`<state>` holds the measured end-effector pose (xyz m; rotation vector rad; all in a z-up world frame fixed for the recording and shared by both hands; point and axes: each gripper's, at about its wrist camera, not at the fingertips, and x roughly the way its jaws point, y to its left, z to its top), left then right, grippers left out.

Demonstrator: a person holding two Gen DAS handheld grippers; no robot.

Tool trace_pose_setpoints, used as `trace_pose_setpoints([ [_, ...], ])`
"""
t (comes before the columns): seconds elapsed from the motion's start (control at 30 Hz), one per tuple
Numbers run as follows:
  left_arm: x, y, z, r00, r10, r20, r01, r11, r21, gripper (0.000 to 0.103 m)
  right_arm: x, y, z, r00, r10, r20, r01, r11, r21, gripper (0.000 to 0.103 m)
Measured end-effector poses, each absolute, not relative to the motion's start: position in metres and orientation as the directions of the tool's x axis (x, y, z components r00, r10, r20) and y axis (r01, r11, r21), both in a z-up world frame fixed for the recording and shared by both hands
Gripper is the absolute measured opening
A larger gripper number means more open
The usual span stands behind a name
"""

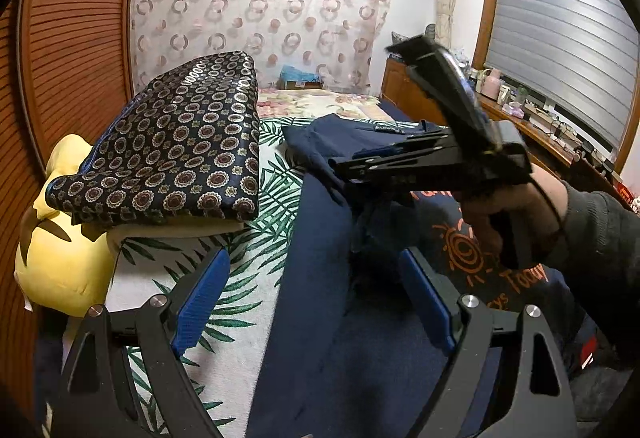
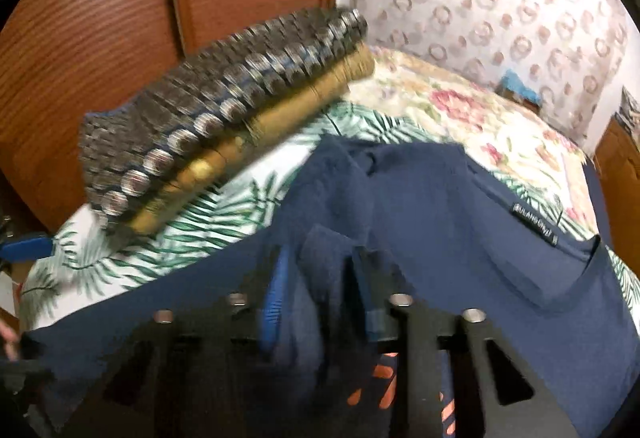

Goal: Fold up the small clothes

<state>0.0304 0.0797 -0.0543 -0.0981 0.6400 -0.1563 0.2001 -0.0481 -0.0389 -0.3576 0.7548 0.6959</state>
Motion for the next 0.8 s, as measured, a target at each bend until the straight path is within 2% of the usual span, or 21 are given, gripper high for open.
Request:
trace_pose_setpoints([
  [0.03, 0.03, 0.08, -0.055, 0.79, -0.177, -0.587, 0.116, 0.983, -0.14, 0.087, 0.202, -0.048, -0.041, 0.527, 0.435, -0.73, -0.686, 0.724, -0.063, 0.009],
  [0.1, 0.03, 0.079, -0.055, 0.789, -0.179, -0.588, 0.118, 0.983, -0.142, 0.087, 0.203, -0.052, -0.042, 0.528, 0.449, -0.721, -0.69, 0.721, -0.057, 0.004],
  [0.37, 0.027, 0.076, -0.052, 0.793, -0.182, -0.581, 0.122, 0.982, -0.142, 0.087, 0.176, -0.101, -0.011, 0.585, 0.509, -0.632, -0.668, 0.744, -0.02, 0.004],
  [0.5, 0.025, 0.077, -0.049, 0.797, -0.184, -0.575, 0.123, 0.982, -0.143, 0.087, 0.163, -0.137, -0.012, 0.623, 0.488, -0.612, -0.62, 0.785, -0.006, 0.004],
  [0.57, 0.024, 0.078, -0.048, 0.799, -0.181, -0.574, 0.12, 0.982, -0.143, 0.087, 0.159, -0.153, -0.02, 0.656, 0.43, -0.621, -0.572, 0.82, -0.036, 0.004],
  [0.63, 0.023, 0.079, -0.047, 0.801, -0.178, -0.572, 0.118, 0.983, -0.141, 0.087, 0.159, -0.164, -0.028, 0.661, 0.401, -0.635, -0.542, 0.84, -0.034, 0.009],
  [0.7, 0.023, 0.08, -0.047, 0.801, -0.175, -0.572, 0.114, 0.983, -0.141, 0.087, 0.159, -0.171, -0.036, 0.666, 0.37, -0.647, -0.509, 0.86, -0.031, 0.026],
  [0.8, 0.022, 0.081, -0.048, 0.801, -0.168, -0.574, 0.106, 0.984, -0.14, 0.087, 0.153, -0.169, -0.035, 0.664, 0.382, -0.642, -0.509, 0.861, -0.013, 0.038],
])
